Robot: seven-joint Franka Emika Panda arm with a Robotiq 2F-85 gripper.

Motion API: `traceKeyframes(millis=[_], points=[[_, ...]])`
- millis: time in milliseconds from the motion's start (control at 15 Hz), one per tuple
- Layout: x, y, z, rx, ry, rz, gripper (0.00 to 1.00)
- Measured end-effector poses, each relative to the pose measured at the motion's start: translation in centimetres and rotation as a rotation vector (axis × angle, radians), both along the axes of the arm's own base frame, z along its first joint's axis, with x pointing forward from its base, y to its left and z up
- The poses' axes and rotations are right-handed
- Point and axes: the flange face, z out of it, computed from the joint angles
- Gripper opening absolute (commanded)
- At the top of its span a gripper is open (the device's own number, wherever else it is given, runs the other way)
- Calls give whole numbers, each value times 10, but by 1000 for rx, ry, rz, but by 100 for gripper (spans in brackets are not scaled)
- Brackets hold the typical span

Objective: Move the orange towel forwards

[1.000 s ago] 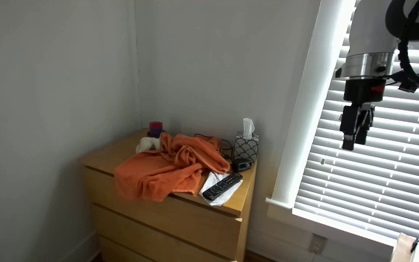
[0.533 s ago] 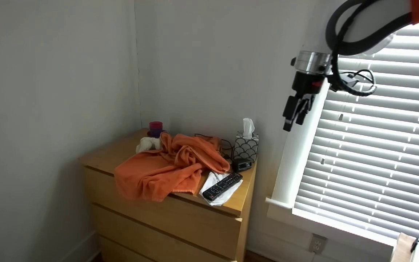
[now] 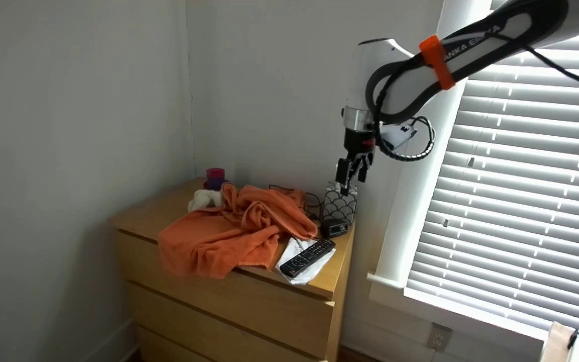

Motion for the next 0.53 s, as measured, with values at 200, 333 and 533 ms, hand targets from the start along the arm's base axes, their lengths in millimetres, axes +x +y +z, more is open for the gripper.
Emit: traceKeyframes(millis=[200, 333, 533], points=[[27, 9, -27, -37, 14, 1, 100], [41, 17, -41, -63, 2, -2, 100], [59, 32, -63, -98, -50, -10, 100]])
